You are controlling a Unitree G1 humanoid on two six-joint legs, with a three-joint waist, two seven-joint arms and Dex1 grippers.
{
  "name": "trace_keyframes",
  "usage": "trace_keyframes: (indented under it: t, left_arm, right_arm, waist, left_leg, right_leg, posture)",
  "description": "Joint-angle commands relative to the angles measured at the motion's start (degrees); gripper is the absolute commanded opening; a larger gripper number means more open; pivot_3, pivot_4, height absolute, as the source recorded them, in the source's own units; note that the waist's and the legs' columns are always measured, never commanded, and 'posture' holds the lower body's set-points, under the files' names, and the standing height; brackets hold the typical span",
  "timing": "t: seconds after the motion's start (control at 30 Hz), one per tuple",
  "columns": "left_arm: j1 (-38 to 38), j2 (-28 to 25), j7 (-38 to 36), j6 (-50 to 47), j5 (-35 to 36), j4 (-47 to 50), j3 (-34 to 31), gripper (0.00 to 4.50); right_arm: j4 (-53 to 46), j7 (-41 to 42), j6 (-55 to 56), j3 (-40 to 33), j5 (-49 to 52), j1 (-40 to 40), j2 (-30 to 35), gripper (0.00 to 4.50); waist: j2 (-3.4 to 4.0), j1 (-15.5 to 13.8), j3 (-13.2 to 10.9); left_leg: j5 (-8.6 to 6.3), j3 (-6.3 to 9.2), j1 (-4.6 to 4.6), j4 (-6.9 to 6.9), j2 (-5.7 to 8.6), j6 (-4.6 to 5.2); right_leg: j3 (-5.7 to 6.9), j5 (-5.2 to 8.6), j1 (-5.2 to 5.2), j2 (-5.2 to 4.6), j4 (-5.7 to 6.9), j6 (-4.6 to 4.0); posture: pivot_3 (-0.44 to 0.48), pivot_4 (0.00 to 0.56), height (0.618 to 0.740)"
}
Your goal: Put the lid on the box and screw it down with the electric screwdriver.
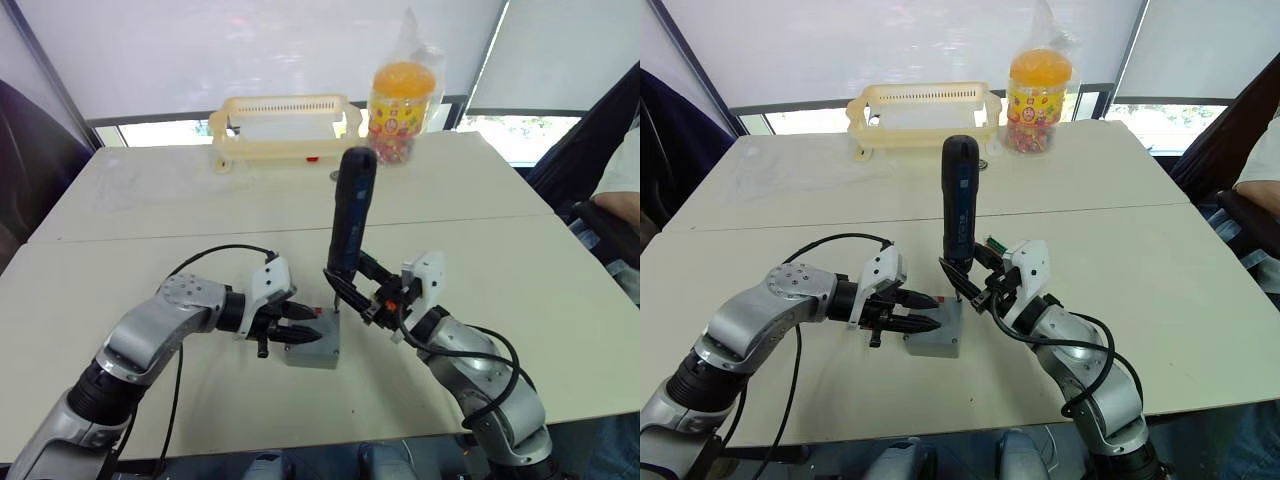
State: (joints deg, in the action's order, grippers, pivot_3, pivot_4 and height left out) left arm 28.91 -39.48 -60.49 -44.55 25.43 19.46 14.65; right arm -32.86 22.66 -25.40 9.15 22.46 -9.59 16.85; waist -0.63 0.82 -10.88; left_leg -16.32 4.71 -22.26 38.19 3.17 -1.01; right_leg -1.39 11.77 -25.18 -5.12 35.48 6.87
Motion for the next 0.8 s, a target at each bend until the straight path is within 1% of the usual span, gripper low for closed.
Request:
trace_keyframes:
  t: [0.03, 0.43, 0.57, 0.8]
  left_arm:
    - [0.2, -0.8, -0.3, 0.6, 0.2, 1.6, -0.6, 1.79]
    - [-0.2, -1.4, -0.6, 0.6, 0.2, 2.0, -0.4, 1.79]
    - [-0.5, -1.3, -0.2, 0.0, 0.4, 3.0, -0.2, 1.79]
    - [-1.4, -1.7, -0.2, -0.2, 0.1, 3.0, 0.4, 1.79]
  right_arm:
    - [0.1, 0.9, -0.2, 0.7, -1.0, 0.8, 0.8, 1.77]
    - [0.6, 1.7, -0.5, 0.3, -2.4, 1.4, 1.8, 1.77]
    - [0.7, 1.9, -0.4, 0.4, -2.6, 1.5, 2.2, 1.77]
    - [1.1, 1.6, -0.3, 0.6, -2.6, 1.0, 1.6, 1.77]
  waist:
    - [0.00, 0.0, 0.0]
    - [0.00, 0.0, 0.0]
    - [0.00, 0.0, 0.0]
    - [-0.01, 0.0, 0.0]
  left_leg:
    - [0.00, 0.00, 0.00, 0.00, 0.00, 0.00]
    - [-0.01, 0.01, 0.29, -0.02, 0.00, 0.00]
    - [-0.03, 0.00, 0.78, -0.17, -0.01, 0.04]
    - [-0.03, 0.01, 0.82, -0.17, -0.03, 0.04]
  right_leg:
    - [0.00, 0.00, 0.00, 0.00, 0.00, 0.00]
    - [0.01, 0.01, 0.31, 0.00, -0.05, -0.01]
    - [0.01, 0.03, 0.77, 0.00, -0.20, -0.01]
    - [0.01, 0.03, 0.82, 0.00, -0.20, -0.01]
  posture:
    - [0.000, 0.150, 0.740]
    - [0.000, 0.150, 0.740]
    - [0.000, 0.150, 0.740]
    - [0.000, 0.150, 0.740]
